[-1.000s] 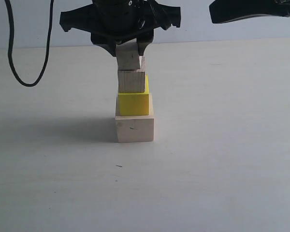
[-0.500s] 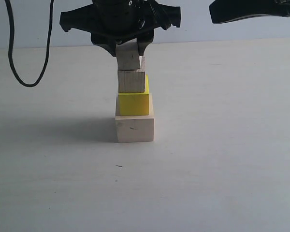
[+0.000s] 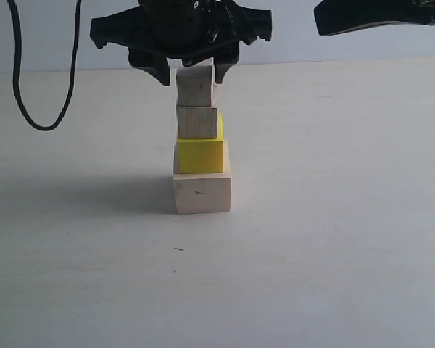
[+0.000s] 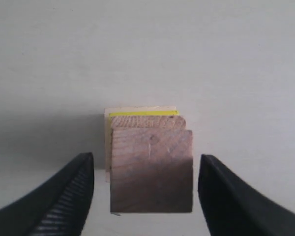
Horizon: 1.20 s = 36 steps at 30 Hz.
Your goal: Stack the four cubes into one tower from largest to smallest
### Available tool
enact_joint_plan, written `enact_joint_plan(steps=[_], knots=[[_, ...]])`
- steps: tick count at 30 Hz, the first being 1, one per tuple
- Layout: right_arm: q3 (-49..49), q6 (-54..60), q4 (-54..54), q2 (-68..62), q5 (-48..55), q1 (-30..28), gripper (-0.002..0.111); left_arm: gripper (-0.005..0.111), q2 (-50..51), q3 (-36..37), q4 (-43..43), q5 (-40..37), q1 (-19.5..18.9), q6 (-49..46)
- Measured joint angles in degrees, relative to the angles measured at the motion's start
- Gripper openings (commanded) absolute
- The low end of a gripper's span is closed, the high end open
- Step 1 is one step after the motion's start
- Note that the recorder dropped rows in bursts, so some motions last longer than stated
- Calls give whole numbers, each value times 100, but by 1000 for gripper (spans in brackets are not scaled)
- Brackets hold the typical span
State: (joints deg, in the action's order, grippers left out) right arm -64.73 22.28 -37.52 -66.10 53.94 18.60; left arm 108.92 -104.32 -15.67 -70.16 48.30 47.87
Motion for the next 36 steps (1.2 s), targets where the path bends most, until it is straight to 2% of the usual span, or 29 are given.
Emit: enact_joint_plan(steps=[7,17,19,20,25,33,36], knots=[[0,0,0,0,0,0,0,61,-58,0,9,0,0,0],[0,0,0,0,-12,0,0,60,-845,0,48,0,0,-137],[0,0,0,0,-12,0,0,54,-1013,0,109,-10,0,-219],[0,0,0,0,-12,0,0,47,-1092,0,138,-10,0,-274],[0,0,0,0,-12,0,0,0,-1415,0,276,-10,0,-790],[0,11,262,0,-212,0,0,0,-1801,0,328,-20,0,-1916],[0,-71,466,0,-342,0,0,0,-1982,71,-26,-20,0,-1999]])
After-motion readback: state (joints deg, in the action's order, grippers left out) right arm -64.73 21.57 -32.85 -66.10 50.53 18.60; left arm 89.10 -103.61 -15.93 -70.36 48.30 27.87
